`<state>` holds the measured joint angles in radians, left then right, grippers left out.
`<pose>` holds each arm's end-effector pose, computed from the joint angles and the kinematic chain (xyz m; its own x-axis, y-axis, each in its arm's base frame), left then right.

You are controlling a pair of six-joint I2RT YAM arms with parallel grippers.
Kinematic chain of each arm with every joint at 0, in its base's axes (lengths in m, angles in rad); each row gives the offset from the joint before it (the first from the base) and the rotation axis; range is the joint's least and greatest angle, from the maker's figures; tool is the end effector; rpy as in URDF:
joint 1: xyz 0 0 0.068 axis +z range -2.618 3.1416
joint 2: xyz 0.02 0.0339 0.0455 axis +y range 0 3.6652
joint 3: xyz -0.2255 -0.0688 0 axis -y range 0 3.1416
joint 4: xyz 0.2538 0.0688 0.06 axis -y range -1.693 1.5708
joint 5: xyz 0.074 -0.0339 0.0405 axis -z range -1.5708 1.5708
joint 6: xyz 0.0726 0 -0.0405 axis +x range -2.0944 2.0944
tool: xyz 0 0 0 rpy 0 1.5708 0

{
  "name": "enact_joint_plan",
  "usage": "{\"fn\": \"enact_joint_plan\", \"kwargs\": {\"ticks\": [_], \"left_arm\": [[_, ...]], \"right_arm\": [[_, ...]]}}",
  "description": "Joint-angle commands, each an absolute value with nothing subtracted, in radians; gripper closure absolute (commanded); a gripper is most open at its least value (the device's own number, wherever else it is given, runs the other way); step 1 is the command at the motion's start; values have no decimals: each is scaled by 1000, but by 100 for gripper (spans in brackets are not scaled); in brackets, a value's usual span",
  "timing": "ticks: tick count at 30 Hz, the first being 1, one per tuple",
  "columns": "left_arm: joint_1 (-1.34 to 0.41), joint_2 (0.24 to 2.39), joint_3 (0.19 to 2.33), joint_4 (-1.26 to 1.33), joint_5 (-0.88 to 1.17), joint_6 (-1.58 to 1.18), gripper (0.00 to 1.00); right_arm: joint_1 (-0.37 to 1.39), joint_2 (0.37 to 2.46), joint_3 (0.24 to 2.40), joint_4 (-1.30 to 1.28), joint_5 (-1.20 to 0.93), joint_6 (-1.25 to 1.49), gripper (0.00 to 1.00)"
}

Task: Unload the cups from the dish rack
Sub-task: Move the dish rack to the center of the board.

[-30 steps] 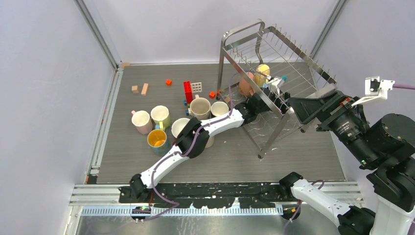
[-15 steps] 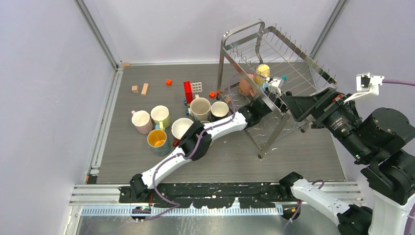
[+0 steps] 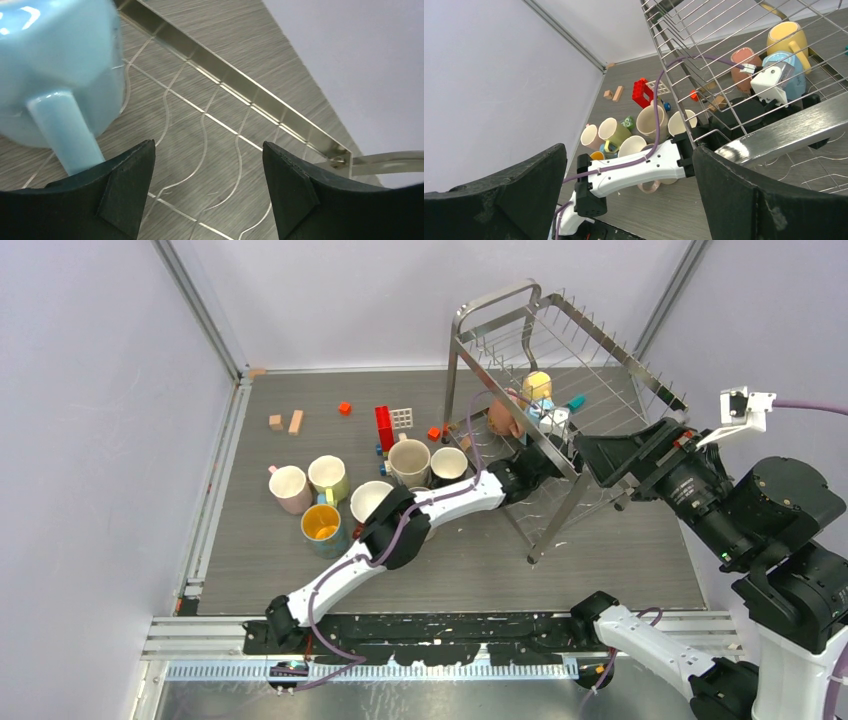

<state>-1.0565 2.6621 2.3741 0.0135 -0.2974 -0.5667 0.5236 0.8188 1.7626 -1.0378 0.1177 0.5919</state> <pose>0.3228 -0.5280 0.1641 -0.4849 -0.1852 -0.8547 0.5136 0.7307 -0.4497 0.1010 0.0485 0.5052 -0.2880 0.4735 -0.8324 -0.2827 0.7884 0.5463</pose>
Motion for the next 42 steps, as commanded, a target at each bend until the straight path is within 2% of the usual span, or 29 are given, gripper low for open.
{"fn": "enact_joint_plan", "kwargs": {"ticks": [1, 12, 19, 25, 34, 42], "left_arm": [[-1045, 2529, 2301, -20, -405, -524, 20], [-1039, 2369, 2076, 111, -267, -464, 21], [-1036, 2249, 1942, 122, -267, -451, 22], [-1019, 2205, 1874, 128, -305, -481, 26], [-1006, 2304, 2015, 24, -444, -422, 31], [-994, 2430, 2155, -23, -471, -373, 34]], "right_arm": [[525, 824, 1754, -978, 97, 587, 0], [524, 808, 1734, -976, 100, 590, 0], [524, 805, 1723, -970, 103, 590, 0], [524, 806, 1712, -966, 106, 587, 0], [524, 814, 1728, -975, 101, 584, 0], [524, 827, 1741, -986, 97, 577, 0]]}}
